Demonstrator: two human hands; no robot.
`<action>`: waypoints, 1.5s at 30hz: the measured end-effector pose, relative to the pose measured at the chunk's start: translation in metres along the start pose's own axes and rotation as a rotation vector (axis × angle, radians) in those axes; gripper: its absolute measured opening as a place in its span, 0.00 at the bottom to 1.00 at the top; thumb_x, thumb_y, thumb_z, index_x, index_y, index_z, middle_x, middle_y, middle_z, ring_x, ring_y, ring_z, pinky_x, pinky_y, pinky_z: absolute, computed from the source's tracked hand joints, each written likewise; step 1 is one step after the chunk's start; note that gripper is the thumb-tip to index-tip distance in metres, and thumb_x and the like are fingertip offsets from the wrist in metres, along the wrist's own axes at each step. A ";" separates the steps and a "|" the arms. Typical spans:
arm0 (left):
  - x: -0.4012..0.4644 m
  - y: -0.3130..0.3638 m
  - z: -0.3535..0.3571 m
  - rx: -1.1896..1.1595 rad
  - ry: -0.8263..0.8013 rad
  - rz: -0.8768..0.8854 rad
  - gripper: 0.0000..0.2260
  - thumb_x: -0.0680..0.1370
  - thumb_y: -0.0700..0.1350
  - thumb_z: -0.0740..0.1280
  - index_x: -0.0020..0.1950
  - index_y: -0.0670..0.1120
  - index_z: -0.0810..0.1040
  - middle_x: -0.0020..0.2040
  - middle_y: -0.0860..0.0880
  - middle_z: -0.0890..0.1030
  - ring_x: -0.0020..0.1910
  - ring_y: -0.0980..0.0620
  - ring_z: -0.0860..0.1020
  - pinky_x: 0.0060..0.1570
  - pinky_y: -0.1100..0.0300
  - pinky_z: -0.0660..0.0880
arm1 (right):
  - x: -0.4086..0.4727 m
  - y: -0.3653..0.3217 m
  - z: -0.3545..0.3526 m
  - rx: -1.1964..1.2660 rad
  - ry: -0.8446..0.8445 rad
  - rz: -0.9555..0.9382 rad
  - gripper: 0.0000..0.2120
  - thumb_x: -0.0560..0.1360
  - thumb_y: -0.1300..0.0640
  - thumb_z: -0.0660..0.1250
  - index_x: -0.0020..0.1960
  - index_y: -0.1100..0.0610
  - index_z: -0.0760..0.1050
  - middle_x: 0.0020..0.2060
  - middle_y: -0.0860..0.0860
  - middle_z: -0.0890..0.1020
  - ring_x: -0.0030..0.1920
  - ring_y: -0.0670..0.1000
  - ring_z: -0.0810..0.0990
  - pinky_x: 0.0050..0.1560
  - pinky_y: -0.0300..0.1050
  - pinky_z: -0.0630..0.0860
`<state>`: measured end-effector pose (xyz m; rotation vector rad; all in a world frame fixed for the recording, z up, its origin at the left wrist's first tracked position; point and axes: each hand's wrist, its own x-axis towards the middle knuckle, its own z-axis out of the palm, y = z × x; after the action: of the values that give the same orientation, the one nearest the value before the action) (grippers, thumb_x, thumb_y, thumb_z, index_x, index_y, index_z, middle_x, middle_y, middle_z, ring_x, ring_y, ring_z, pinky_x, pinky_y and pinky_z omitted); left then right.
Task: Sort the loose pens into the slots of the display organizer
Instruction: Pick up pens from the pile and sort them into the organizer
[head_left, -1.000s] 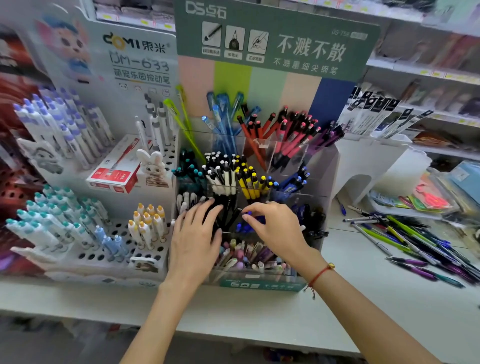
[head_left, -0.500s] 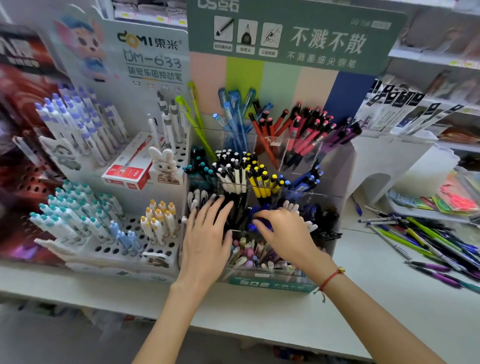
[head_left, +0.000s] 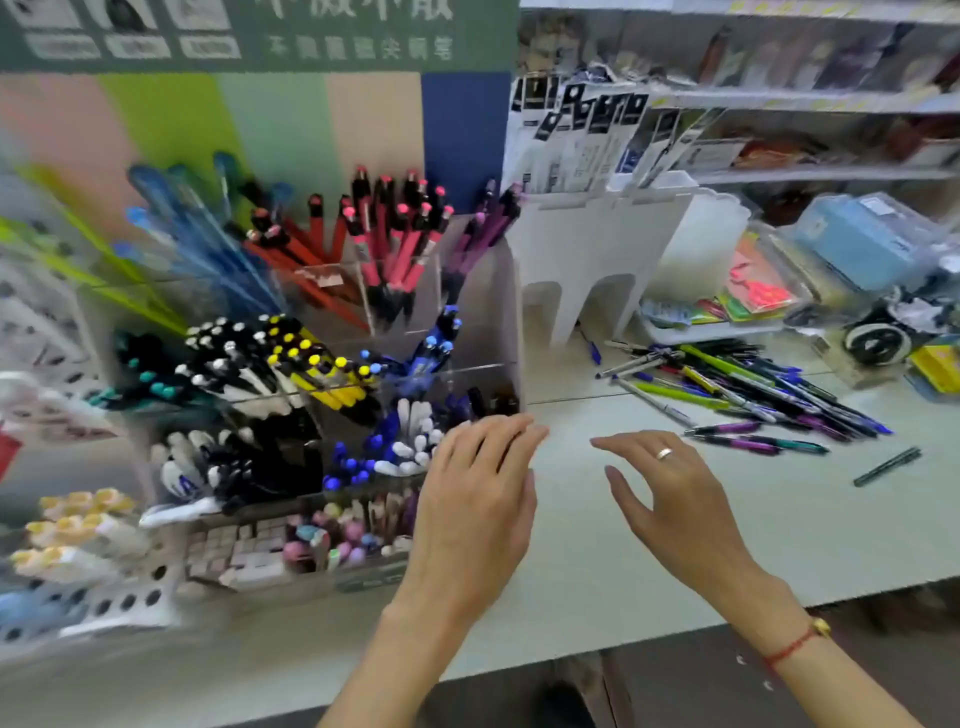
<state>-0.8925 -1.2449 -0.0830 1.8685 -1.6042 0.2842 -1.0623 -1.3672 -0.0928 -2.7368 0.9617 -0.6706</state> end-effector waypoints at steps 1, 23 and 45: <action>0.007 0.013 0.018 -0.019 -0.044 0.024 0.17 0.74 0.41 0.67 0.63 0.46 0.76 0.61 0.50 0.78 0.60 0.49 0.74 0.63 0.54 0.67 | -0.005 0.024 0.000 -0.039 -0.045 0.078 0.16 0.73 0.61 0.71 0.61 0.52 0.78 0.52 0.48 0.82 0.55 0.52 0.78 0.53 0.49 0.76; 0.155 0.018 0.355 0.071 -0.703 -0.255 0.39 0.77 0.66 0.56 0.79 0.44 0.47 0.79 0.47 0.50 0.78 0.49 0.50 0.74 0.55 0.46 | 0.006 0.353 0.068 -0.299 -0.533 0.269 0.44 0.73 0.26 0.42 0.77 0.55 0.58 0.73 0.55 0.66 0.71 0.58 0.68 0.68 0.59 0.64; 0.166 0.038 0.352 0.261 -0.680 0.128 0.22 0.58 0.57 0.81 0.40 0.47 0.76 0.36 0.51 0.76 0.33 0.49 0.76 0.26 0.61 0.68 | 0.016 0.354 0.069 -0.305 -0.436 0.186 0.24 0.76 0.36 0.50 0.49 0.56 0.71 0.37 0.51 0.78 0.35 0.52 0.78 0.26 0.43 0.64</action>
<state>-0.9766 -1.5896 -0.2475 2.2080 -2.2249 -0.1176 -1.2148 -1.6528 -0.2523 -2.8074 1.2614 0.1151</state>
